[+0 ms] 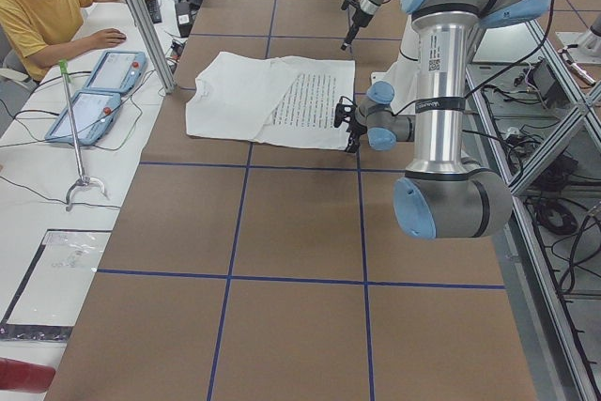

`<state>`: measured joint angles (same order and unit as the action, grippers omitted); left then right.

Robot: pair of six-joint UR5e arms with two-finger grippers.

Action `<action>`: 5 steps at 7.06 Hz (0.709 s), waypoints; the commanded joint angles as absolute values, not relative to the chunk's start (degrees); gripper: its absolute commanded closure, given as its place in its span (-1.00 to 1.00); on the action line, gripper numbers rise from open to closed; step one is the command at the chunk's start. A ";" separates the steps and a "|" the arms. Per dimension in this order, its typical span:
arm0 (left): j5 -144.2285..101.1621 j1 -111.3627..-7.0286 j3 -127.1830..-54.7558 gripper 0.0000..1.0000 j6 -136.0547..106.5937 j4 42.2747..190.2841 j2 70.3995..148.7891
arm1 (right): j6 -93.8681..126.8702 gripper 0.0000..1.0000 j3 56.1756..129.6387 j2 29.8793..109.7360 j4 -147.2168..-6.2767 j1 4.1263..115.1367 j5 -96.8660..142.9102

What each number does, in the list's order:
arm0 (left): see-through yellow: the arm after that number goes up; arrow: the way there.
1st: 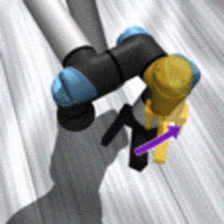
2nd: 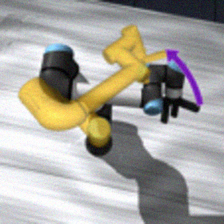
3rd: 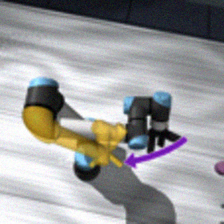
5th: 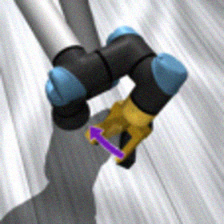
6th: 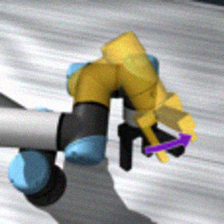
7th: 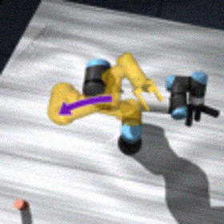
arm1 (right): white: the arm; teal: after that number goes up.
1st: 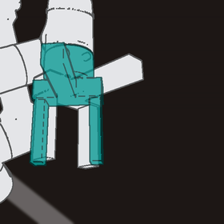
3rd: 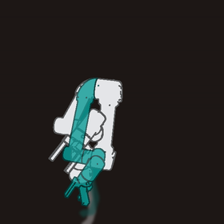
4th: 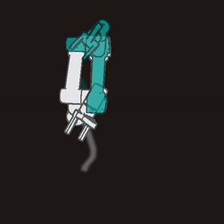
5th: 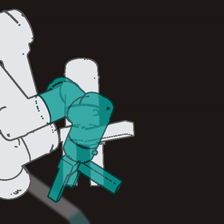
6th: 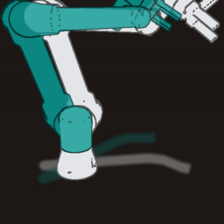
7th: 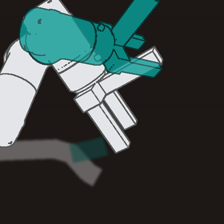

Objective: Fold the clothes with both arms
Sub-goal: 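Move both grippers down to the shirt hem corners nearest the robot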

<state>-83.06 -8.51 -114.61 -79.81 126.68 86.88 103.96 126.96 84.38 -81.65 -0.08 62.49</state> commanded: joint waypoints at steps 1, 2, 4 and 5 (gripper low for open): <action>-83.06 -8.44 -114.52 -0.18 -79.80 126.56 86.84 | 103.89 -1.00 126.91 84.38 -81.65 -0.09 62.49; -83.06 -8.44 -114.52 -0.11 -79.80 126.48 86.75 | 103.89 -1.00 126.91 84.38 -81.65 -0.09 62.49; -83.06 -8.44 -114.70 0.73 -79.80 125.86 86.92 | 103.89 -1.00 126.39 84.29 -81.65 -0.09 62.58; -83.06 -8.44 -114.87 1.00 -79.80 125.86 86.92 | 103.89 -1.00 126.04 84.29 -81.39 -0.09 62.58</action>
